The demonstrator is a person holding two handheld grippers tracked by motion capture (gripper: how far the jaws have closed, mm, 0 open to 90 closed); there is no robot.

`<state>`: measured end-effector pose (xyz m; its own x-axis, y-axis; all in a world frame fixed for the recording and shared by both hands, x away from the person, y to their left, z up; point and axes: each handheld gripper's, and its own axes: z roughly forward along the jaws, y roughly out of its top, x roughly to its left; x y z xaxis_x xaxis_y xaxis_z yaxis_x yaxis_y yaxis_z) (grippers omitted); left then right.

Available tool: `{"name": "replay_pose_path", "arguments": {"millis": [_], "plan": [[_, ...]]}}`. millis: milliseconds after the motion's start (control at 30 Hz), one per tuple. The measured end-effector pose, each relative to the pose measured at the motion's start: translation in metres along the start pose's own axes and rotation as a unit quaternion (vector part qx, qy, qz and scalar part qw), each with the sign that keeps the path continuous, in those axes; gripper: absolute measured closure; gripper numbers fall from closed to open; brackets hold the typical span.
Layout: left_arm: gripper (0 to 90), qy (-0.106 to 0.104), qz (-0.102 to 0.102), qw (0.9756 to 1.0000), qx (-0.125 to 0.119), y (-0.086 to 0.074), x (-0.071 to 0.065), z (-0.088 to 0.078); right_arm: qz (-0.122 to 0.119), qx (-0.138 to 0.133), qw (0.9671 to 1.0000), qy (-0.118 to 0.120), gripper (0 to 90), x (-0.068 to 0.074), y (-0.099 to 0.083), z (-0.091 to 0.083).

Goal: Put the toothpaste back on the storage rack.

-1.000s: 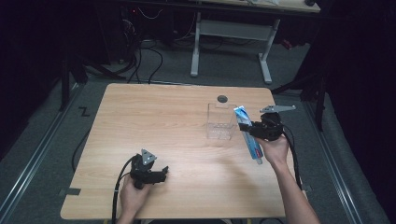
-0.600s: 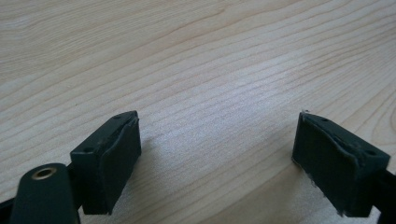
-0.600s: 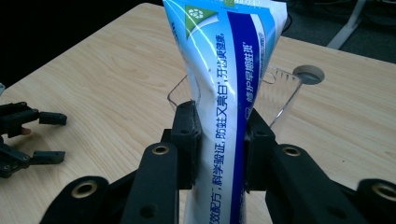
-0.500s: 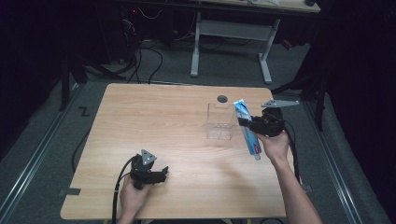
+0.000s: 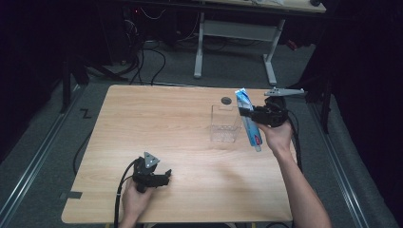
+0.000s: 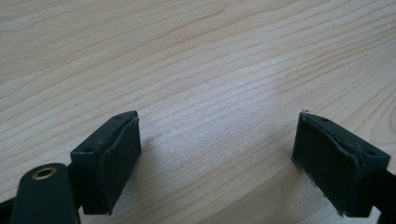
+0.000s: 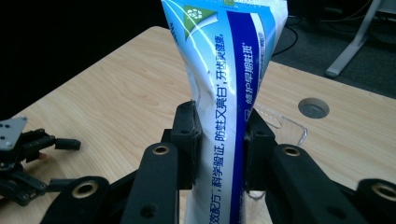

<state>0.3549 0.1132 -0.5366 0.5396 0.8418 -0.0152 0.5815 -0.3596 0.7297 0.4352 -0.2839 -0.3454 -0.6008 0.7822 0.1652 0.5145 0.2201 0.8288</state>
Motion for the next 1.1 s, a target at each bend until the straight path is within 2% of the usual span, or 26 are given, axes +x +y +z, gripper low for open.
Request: {"name": "replay_pose_path", "arguments": {"millis": [67, 133, 233, 300, 367, 433, 500, 633, 833, 1100], "plan": [[15.5, 0.000, -0.001, 1.0000, -0.001, 0.000, 0.000, 0.000, 0.002, -0.003, 1.0000, 0.006, 71.7, -0.001, 0.005, 0.002], [15.5, 0.000, -0.001, 1.0000, -0.001, 0.000, 0.000, 0.000, -0.001, -0.004, 1.0000, -0.005, 71.7, 0.000, 0.010, 0.005], [15.5, 0.000, -0.001, 1.0000, -0.001, 0.000, 0.000, 0.000, -0.001, -0.010, 0.9999, -0.003, 71.7, 0.001, 0.015, 0.008], [15.5, 0.000, 0.000, 1.0000, 0.000, 0.001, 0.000, 0.001, -0.008, -0.011, 0.9998, -0.017, 71.7, 0.002, 0.018, 0.008], [15.5, 0.000, -0.001, 1.0000, 0.000, 0.000, 0.000, 0.000, -0.006, -0.012, 0.9997, -0.020, 71.7, 0.002, 0.019, 0.009], [15.6, 0.000, -0.001, 1.0000, -0.001, 0.000, 0.000, 0.001, -0.002, -0.020, 0.9997, -0.011, 71.7, 0.000, 0.024, 0.008], [15.5, 0.000, -0.001, 1.0000, 0.000, 0.001, 0.000, 0.000, -0.005, -0.023, 0.9995, -0.020, 71.7, -0.002, 0.032, 0.009], [15.5, 0.000, 0.000, 1.0000, 0.000, 0.000, 0.000, 0.001, -0.001, -0.024, 0.9995, -0.020, 71.7, -0.004, 0.042, 0.010], [15.5, 0.000, 0.000, 1.0000, 0.001, 0.001, 0.000, 0.001, -0.012, -0.033, 0.9990, -0.026, 71.6, 0.001, 0.059, 0.015], [15.6, 0.001, -0.001, 1.0000, -0.001, 0.000, 0.000, 0.000, -0.016, -0.036, 0.9984, -0.041, 71.5, 0.000, 0.064, 0.024]]}}
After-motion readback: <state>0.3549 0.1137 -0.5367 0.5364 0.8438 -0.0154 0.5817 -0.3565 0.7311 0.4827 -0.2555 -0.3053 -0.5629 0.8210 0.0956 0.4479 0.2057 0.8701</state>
